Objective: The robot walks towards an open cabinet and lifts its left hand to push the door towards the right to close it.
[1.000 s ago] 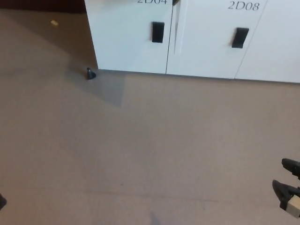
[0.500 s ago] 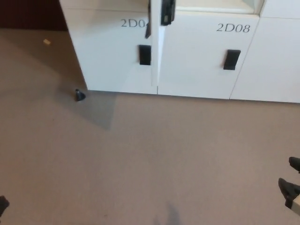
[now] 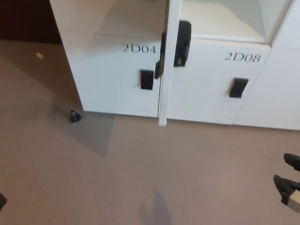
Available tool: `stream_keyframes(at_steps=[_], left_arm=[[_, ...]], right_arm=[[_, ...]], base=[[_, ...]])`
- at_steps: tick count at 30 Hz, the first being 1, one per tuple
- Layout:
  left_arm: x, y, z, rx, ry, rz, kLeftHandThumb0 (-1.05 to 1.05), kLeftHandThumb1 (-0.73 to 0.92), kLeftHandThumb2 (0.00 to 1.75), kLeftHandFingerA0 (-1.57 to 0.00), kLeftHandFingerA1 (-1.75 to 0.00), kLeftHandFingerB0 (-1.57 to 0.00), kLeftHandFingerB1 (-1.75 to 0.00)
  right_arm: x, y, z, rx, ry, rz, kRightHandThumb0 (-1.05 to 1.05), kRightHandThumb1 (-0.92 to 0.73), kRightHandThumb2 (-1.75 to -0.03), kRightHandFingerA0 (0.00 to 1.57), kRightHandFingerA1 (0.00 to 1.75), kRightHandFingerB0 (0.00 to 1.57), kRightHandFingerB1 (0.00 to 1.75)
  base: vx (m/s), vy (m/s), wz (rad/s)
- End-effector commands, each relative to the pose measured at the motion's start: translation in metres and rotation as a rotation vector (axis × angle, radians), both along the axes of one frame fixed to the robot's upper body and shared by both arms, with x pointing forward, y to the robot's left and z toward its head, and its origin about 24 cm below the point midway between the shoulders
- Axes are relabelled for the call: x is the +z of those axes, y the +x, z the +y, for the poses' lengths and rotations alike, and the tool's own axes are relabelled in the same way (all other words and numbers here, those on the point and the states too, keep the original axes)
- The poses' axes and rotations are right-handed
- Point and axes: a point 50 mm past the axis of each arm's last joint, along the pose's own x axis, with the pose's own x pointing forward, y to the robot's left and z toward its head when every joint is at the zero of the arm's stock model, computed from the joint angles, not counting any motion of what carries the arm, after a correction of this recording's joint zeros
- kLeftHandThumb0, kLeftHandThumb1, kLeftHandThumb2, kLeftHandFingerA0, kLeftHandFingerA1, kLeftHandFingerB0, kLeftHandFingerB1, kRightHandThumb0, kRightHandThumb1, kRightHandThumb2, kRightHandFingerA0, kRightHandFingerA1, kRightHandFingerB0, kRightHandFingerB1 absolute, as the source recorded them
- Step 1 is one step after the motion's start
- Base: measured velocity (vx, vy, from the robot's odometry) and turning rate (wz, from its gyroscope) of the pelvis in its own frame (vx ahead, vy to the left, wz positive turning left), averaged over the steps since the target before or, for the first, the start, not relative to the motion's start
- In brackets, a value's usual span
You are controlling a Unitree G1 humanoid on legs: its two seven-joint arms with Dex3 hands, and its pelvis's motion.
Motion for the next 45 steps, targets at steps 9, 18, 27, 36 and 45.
stream_keyframes(at_steps=[9,18,27,36,45], left_arm=[[0.006,0.003,0.004,-0.002,0.023,-0.017,-0.20,0.63,0.64,-0.45,-0.46,-0.41,-0.41],[0.006,0.005,0.005,0.009,0.025,-0.026,-0.14,0.66,0.59,-0.51,-0.46,-0.41,-0.39],[0.007,0.006,0.006,0.002,0.027,-0.027,-0.13,0.66,0.59,-0.51,-0.47,-0.42,-0.39],[0.006,0.005,0.006,-0.007,0.040,-0.025,-0.14,0.67,0.59,-0.52,-0.48,-0.43,-0.39],[0.006,0.005,0.005,-0.012,0.052,-0.023,-0.13,0.66,0.59,-0.52,-0.47,-0.44,-0.39]], right_arm=[[0.002,0.004,-0.005,-0.017,-0.007,0.009,-0.21,-0.67,-0.59,0.64,0.53,0.42,0.43],[0.004,0.007,-0.003,-0.012,-0.002,0.007,-0.20,-0.68,-0.60,0.63,0.54,0.41,0.42],[0.005,0.009,-0.001,-0.007,-0.008,0.002,-0.21,-0.67,-0.59,0.64,0.55,0.42,0.42],[0.006,0.013,0.000,0.001,-0.012,0.004,-0.19,-0.69,-0.60,0.61,0.52,0.41,0.42],[0.007,0.014,-0.001,-0.001,-0.013,0.006,-0.19,-0.68,-0.60,0.61,0.52,0.41,0.42]], base=[[0.35,-0.104,0.13],[0.43,-0.320,0.05],[0.41,-0.220,-0.24],[0.38,-0.239,0.08],[0.20,-0.271,0.01]])
